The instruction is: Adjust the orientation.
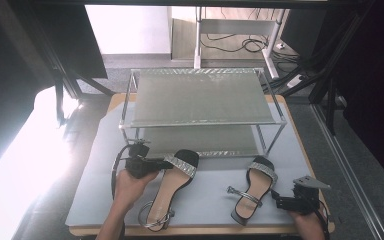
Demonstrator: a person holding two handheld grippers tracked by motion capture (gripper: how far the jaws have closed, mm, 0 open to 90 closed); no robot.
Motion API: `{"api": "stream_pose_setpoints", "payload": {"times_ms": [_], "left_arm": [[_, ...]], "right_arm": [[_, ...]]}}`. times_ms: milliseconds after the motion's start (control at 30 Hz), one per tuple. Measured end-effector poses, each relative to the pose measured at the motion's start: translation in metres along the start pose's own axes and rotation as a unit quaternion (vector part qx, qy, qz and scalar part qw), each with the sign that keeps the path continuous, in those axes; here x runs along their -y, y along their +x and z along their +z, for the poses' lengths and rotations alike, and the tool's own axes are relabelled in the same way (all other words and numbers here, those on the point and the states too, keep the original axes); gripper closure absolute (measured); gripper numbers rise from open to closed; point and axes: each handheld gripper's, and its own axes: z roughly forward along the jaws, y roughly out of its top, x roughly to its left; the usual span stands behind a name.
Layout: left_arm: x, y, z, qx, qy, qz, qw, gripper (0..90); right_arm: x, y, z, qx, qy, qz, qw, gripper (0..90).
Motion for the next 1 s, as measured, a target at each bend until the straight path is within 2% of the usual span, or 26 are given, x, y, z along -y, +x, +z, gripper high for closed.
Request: {"api": "stream_pose_setpoints", "payload": {"times_ms": [67,200,667,867,1000], "left_arm": [[-0.002,-0.004,-0.004,0.002,-0.005,-0.003,1.0,69.8],[-0.009,-0.012,-0.013,0.002,-0.009,0.004,1.0,69.8],[-0.035,-0.039,-0.033,0.023,-0.001,0.029,0.9993,69.7],[-0.05,-0.049,-0.042,0.016,0.001,0.036,0.9992,69.8],[-0.061,-0.054,-0.05,0.02,-0.002,0.036,0.9992,69.8]], "right_arm": [[0.0,0.0,0.0,0.0,0.0,0.0,1.0,0.2],[0.0,0.0,0.0,0.0,0.0,0.0,1.0,0.2],[0.0,0.0,0.0,0.0,0.0,0.0,1.0,0.2],[0.0,0.0,0.0,0.0,0.001,0.0,1.0,0.2],[0.0,0.0,0.0,0.0,0.001,-0.001,1.0,0.2]]}}
